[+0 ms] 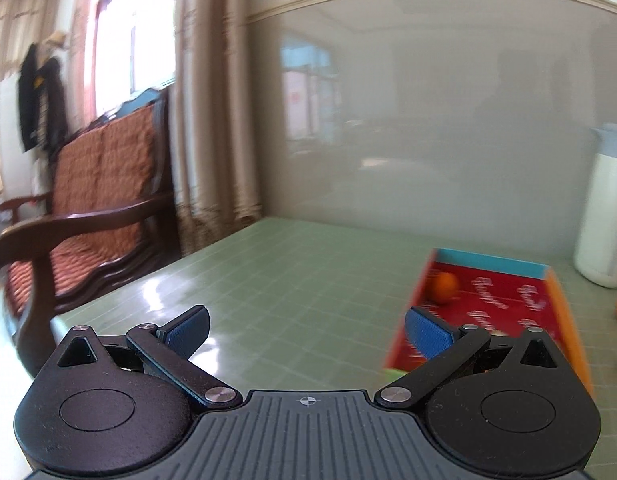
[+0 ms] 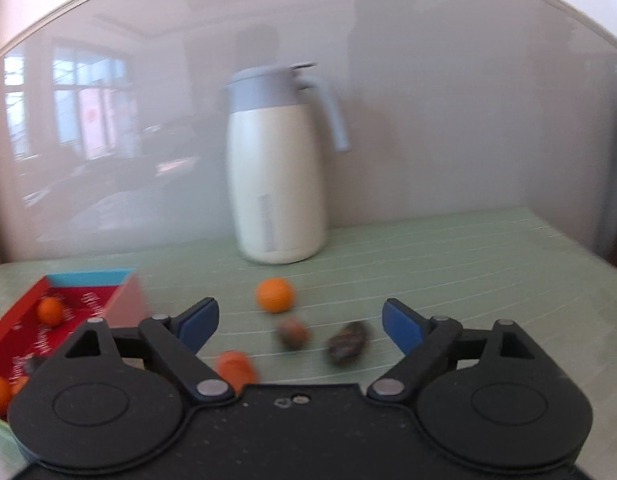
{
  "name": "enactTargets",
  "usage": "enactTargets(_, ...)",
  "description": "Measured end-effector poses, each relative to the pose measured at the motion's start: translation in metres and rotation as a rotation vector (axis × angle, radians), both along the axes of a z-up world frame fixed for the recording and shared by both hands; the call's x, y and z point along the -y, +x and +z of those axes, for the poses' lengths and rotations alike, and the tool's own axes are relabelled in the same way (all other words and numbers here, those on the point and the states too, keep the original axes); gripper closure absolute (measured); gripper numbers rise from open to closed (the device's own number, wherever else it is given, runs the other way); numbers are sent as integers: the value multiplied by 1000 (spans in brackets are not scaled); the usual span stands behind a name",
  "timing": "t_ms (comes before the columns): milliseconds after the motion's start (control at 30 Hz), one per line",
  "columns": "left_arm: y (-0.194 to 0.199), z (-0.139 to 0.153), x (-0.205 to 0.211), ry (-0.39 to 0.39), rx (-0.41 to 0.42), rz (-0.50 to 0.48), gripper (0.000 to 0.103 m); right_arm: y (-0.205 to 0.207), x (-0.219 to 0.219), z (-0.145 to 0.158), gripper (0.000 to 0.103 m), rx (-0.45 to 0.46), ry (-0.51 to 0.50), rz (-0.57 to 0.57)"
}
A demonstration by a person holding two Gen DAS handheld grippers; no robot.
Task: Organize fruits
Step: 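Move the right tool back while the left tool approaches the orange piece, then grasp the orange cylindrical fruit piece with the left gripper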
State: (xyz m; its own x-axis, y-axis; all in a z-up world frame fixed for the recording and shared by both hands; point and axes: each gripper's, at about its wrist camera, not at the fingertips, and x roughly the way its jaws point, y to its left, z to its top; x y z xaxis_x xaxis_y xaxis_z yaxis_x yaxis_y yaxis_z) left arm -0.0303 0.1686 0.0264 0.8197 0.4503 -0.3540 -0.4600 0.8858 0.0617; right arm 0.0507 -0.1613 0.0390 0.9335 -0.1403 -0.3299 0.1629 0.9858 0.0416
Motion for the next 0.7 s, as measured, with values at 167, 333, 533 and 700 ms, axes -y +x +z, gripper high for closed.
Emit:
enactTargets(167,8,2,40,24,4,-142,0,-11,30,1,11,12,-20,-122)
enactTargets(333,12,3,86,64,24,-305,0,-23,60,2,2,38,-18,-224)
enactTargets(533,26,3,146,102,21,-453,0,-34,97,-2,2,30,-5,-332)
enactTargets(700,41,2,185,100,-5,-546,0,-45,122,-5,0,24,-3,-417)
